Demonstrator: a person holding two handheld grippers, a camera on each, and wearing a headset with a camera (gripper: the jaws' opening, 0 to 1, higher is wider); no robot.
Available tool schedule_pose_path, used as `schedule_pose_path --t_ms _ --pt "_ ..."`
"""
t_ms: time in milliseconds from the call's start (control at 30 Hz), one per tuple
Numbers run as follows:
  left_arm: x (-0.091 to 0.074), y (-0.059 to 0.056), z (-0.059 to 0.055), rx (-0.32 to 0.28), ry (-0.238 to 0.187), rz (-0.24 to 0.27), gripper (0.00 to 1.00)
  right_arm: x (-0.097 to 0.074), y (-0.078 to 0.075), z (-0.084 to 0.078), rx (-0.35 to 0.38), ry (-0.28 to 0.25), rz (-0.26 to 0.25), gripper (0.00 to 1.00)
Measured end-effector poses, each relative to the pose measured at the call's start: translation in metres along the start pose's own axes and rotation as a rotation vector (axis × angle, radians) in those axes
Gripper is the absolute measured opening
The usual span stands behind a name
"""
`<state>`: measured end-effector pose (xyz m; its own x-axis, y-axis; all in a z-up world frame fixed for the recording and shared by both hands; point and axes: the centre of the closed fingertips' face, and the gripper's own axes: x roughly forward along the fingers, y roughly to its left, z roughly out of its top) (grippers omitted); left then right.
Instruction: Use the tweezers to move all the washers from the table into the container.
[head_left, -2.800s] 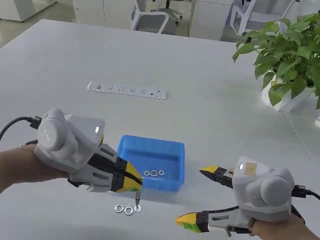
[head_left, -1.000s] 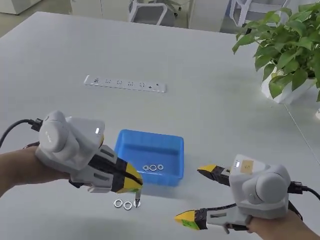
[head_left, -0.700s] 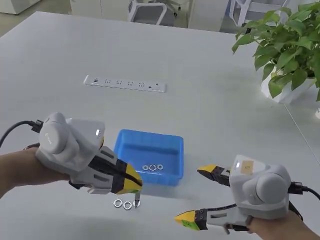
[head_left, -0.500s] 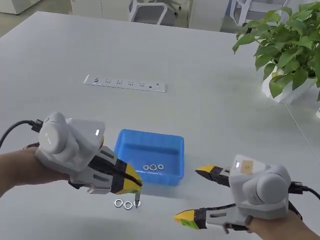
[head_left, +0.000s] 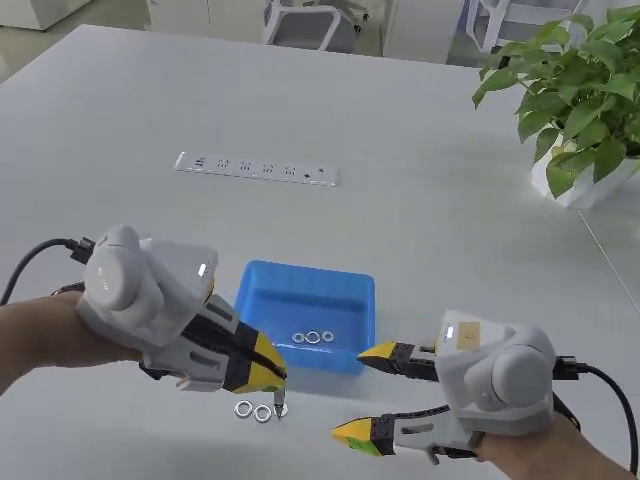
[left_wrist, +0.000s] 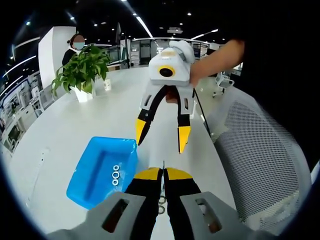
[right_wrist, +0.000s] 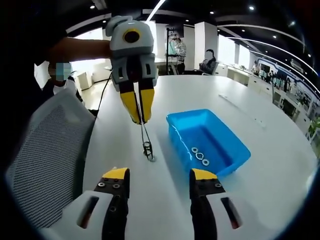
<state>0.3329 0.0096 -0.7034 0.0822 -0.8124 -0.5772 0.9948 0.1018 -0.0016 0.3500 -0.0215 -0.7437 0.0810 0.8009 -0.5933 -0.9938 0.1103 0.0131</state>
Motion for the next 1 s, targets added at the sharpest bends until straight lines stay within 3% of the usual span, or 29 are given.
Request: schedule_pose_path --t_ms 500,1000 --pt "0.001 0.000 0.001 0.005 0.009 -0.016 0.06 0.034 0.017 0.019 -0.091 0.007 0.109 0.31" --pt "-0.001 0.001 -0.001 0.002 0.013 -0.017 0.06 0.059 0.020 0.016 -0.115 0.055 0.130 0.19"
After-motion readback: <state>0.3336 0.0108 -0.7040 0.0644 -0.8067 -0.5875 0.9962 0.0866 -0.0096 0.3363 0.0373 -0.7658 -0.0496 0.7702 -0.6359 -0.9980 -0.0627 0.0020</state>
